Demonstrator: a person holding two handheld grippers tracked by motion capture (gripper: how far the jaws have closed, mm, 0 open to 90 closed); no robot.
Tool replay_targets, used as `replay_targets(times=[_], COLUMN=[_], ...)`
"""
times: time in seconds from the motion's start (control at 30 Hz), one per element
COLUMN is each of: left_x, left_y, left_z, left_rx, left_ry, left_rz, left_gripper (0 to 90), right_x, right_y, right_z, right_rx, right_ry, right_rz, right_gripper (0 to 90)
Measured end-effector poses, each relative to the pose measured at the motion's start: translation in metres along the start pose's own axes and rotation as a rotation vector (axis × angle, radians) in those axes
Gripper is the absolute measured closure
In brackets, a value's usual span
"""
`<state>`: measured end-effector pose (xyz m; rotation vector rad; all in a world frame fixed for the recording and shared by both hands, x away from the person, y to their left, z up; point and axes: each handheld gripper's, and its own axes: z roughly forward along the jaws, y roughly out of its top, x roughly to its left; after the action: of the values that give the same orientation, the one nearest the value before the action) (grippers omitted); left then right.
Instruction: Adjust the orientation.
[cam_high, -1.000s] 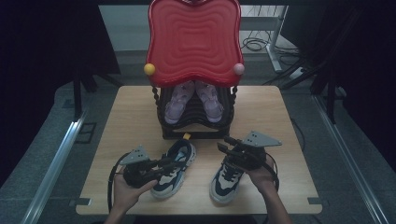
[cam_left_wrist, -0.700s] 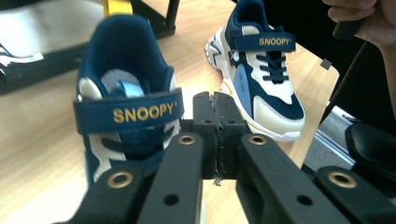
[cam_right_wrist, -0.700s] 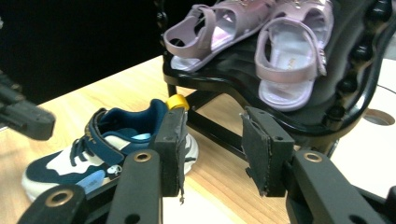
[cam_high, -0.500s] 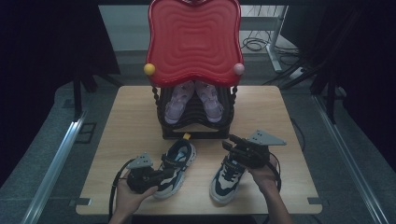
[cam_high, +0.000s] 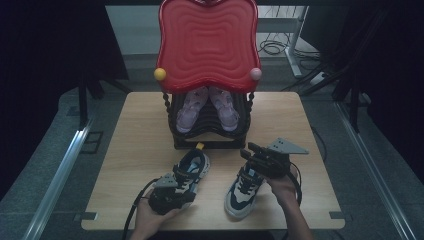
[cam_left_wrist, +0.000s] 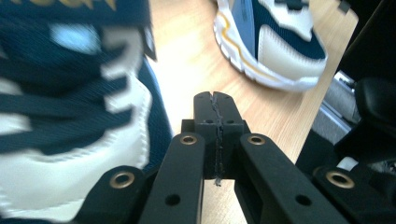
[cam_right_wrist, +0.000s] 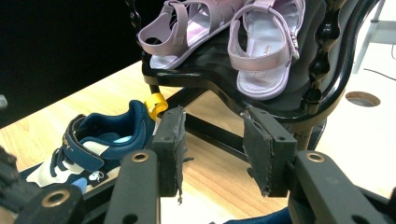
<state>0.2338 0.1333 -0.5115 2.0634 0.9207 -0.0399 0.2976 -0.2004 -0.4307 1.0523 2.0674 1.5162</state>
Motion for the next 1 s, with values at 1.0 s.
replay_targets(times=[1.0], left_x=[0.014], left_y=[-0.012], left_z=[-0.009], left_rx=[0.075], left_ry=[0.068], left_rz=[-0.052], left_gripper=[90.0], right_x=[-0.006], right_y=[0.0], right_z=[0.001], right_rx=[-0.004], right_ry=[0.01], right_rz=[0.028], right_gripper=[57.9])
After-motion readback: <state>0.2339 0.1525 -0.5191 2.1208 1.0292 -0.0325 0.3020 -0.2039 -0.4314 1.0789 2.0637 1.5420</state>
